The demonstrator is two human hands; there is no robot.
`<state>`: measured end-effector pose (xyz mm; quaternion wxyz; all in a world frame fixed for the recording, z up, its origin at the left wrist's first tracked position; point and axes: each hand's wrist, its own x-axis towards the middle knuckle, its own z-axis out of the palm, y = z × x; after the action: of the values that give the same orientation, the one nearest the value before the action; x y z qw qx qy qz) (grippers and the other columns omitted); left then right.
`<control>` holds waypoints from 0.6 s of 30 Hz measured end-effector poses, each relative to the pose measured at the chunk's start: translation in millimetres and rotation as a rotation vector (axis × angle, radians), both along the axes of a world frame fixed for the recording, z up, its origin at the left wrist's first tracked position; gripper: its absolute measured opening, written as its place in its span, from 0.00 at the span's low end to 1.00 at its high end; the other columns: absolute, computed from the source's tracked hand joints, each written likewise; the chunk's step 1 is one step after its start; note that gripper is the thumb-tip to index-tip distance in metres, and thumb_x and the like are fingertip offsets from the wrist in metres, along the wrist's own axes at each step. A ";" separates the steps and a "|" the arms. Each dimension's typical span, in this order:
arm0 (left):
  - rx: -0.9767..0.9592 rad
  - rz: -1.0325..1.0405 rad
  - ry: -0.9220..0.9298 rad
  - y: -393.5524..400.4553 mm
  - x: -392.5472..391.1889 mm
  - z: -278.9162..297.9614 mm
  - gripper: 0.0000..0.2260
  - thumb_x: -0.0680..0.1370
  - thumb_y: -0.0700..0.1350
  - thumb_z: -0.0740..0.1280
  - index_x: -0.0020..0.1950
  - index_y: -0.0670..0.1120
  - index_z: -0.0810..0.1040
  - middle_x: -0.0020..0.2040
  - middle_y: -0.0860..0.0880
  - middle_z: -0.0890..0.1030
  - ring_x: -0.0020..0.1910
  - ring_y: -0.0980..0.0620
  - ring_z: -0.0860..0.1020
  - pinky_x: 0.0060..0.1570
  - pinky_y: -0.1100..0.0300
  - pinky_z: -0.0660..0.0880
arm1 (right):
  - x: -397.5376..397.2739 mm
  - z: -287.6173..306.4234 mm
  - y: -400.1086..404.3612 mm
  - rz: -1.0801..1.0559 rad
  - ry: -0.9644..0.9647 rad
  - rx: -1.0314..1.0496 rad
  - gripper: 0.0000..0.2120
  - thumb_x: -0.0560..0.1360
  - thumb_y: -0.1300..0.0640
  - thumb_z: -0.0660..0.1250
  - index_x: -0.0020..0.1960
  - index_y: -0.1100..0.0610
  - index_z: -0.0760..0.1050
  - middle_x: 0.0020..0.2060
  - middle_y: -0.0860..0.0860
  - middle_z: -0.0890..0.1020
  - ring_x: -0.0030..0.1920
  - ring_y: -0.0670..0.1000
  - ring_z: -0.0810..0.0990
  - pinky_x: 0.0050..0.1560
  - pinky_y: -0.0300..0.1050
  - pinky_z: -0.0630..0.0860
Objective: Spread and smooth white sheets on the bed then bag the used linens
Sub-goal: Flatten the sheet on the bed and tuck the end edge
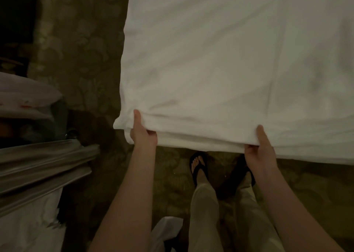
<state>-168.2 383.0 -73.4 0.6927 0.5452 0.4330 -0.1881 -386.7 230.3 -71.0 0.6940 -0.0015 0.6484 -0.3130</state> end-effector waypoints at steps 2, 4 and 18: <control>-0.047 -0.055 -0.049 6.6 5.8 3.3 0.27 0.74 0.52 0.73 0.70 0.49 0.69 0.60 0.48 0.79 0.56 0.46 0.78 0.55 0.48 0.79 | 3.1 1.1 6.8 -0.014 0.008 -0.008 0.13 0.72 0.61 0.73 0.56 0.58 0.77 0.52 0.52 0.83 0.52 0.49 0.83 0.44 0.41 0.81; -0.077 -0.037 -0.065 15.4 -2.1 1.6 0.24 0.75 0.50 0.72 0.70 0.48 0.71 0.61 0.47 0.79 0.57 0.47 0.79 0.53 0.51 0.80 | 3.3 -0.8 11.3 -0.014 0.057 0.000 0.10 0.73 0.60 0.72 0.53 0.57 0.77 0.53 0.52 0.82 0.52 0.49 0.82 0.46 0.41 0.82; -0.160 -0.080 0.238 -64.4 -99.5 -2.1 0.21 0.73 0.39 0.74 0.64 0.39 0.76 0.58 0.43 0.81 0.53 0.47 0.81 0.43 0.56 0.82 | 6.7 -1.8 2.5 0.030 0.029 0.067 0.17 0.72 0.62 0.73 0.60 0.59 0.76 0.56 0.55 0.82 0.53 0.52 0.82 0.46 0.46 0.82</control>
<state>-267.7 318.6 -75.4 0.6696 0.4791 0.4736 -0.3127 -380.0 232.8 -72.9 0.6888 0.0078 0.6684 -0.2806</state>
